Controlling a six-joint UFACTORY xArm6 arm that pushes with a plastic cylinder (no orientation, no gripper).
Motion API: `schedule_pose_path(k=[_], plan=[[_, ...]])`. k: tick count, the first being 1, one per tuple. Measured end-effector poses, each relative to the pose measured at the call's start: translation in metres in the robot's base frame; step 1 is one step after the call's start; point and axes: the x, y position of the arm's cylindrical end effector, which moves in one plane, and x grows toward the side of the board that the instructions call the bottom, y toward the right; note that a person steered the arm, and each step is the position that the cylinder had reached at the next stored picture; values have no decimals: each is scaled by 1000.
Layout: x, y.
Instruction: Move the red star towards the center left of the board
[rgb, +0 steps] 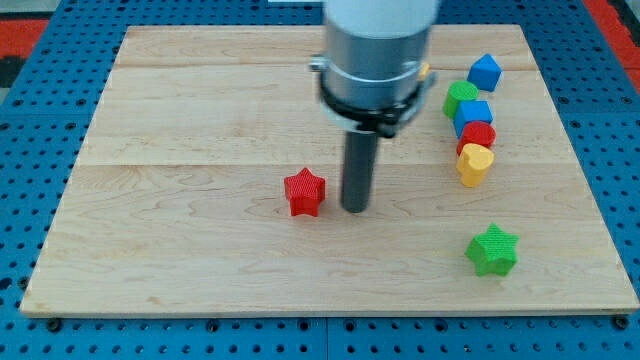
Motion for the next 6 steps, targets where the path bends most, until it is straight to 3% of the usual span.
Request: schedule_pose_path(k=[3, 4, 6], plan=[[-21, -200], [-57, -205], [-73, -158]])
